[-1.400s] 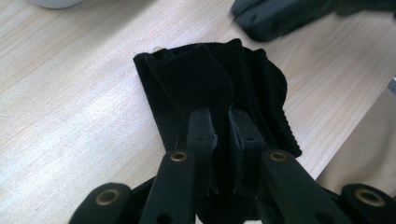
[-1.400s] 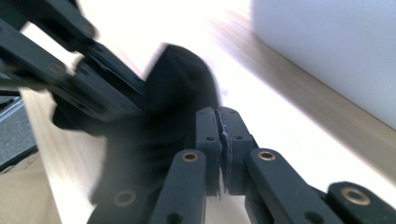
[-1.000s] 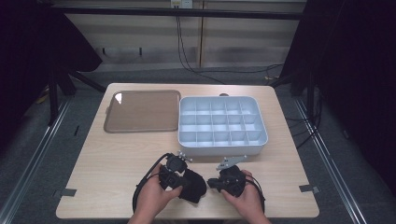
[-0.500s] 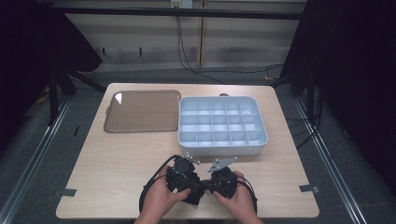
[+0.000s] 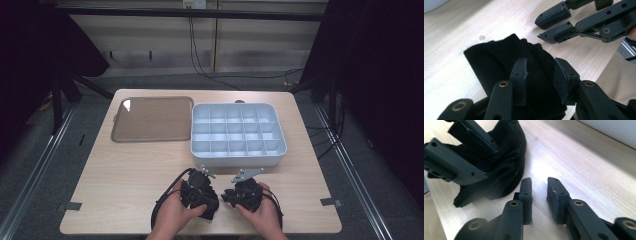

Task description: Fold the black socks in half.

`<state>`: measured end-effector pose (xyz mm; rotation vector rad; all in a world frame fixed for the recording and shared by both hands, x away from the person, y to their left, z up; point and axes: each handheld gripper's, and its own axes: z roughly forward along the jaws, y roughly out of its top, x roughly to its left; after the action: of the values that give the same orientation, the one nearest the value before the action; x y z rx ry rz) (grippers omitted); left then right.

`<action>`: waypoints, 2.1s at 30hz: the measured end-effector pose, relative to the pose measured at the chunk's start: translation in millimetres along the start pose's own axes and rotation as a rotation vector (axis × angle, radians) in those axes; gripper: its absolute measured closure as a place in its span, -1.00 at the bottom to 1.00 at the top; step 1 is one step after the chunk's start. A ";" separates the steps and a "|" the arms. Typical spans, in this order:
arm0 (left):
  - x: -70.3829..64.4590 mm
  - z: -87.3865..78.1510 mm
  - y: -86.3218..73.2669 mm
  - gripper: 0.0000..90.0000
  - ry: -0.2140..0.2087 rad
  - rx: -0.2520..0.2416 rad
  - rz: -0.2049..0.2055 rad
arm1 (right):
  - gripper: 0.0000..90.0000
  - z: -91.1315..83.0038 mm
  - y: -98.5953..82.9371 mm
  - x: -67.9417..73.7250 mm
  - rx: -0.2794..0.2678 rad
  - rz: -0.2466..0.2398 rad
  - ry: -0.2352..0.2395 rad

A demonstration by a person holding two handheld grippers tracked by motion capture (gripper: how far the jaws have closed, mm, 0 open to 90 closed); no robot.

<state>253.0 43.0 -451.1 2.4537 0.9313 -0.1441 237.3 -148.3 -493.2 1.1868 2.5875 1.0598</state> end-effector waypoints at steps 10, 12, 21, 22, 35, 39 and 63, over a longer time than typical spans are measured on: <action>2.0 0.3 -0.7 0.40 -0.019 0.000 -0.002 | 0.53 0.8 0.0 -1.0 -0.015 0.009 -0.012; 2.0 1.0 -1.8 0.43 -0.012 -0.005 0.003 | 0.49 1.0 -0.2 -2.0 -0.021 0.014 -0.010; -3.2 6.2 -3.4 0.49 0.027 0.001 0.043 | 0.36 -0.4 3.9 -3.5 -0.015 0.041 -0.025; -3.3 6.3 -2.9 0.52 0.030 0.007 0.041 | 0.36 -1.3 4.9 -3.5 -0.011 0.035 -0.030; -5.5 8.6 -2.1 0.54 0.039 0.017 0.063 | 0.27 -3.2 12.4 -1.7 -0.034 0.033 -0.019; -8.4 8.9 -1.2 0.51 0.049 0.030 0.072 | 0.24 -4.9 17.0 -0.2 -0.041 0.029 -0.011; -5.6 7.7 -1.3 0.29 0.002 0.014 0.063 | 0.69 8.2 24.7 15.0 -0.006 -0.033 0.049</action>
<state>248.5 36.7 -456.8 2.4932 0.8556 -0.1266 245.4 -122.1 -480.9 1.1270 2.6283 1.1031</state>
